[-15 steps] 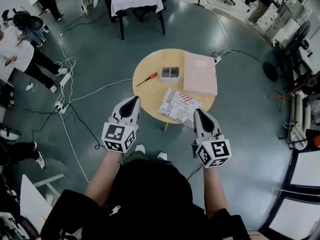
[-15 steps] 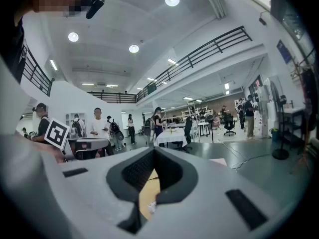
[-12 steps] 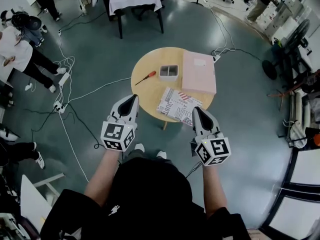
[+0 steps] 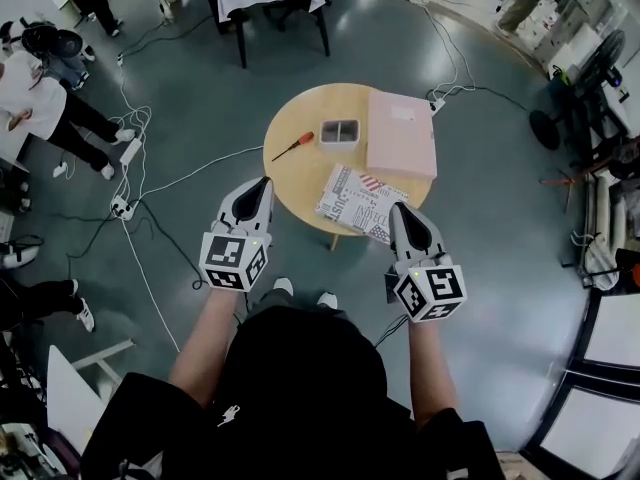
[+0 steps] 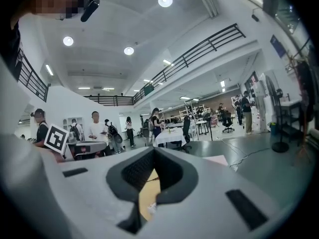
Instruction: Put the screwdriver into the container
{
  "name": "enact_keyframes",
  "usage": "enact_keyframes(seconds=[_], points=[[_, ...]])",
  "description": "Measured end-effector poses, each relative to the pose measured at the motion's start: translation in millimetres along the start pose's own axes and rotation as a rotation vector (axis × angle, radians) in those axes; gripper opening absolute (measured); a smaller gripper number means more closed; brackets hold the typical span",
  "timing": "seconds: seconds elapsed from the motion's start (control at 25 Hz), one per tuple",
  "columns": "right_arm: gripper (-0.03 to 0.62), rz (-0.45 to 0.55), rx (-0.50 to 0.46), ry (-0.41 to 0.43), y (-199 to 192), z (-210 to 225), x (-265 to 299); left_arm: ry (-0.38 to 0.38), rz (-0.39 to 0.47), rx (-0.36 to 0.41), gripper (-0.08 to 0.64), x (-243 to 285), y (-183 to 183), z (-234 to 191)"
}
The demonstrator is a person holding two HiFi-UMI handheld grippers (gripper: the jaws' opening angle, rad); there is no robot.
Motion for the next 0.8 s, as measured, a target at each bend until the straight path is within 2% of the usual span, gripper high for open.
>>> enact_keyframes(seconds=[0.24,0.52,0.8], points=[[0.002,-0.005,0.018,0.013,-4,4,2,0.008,-0.021,-0.004,0.002,1,-5,2],[0.002,-0.007,0.037,0.025,-8,9,9,-0.021,-0.031,-0.021,0.002,5,-8,4],[0.002,-0.023,0.045,0.037,-8,16,41,-0.036,-0.06,0.009,0.002,37,-11,-9]])
Point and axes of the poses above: the fingertips, and each gripper's own axes: x forward along the fingers, z to its right, y out of its top, the point moved 5 cm from there along -x, backward along the fingers, and after that the axes turned 5 degrees about y, right-handed, at the moved point
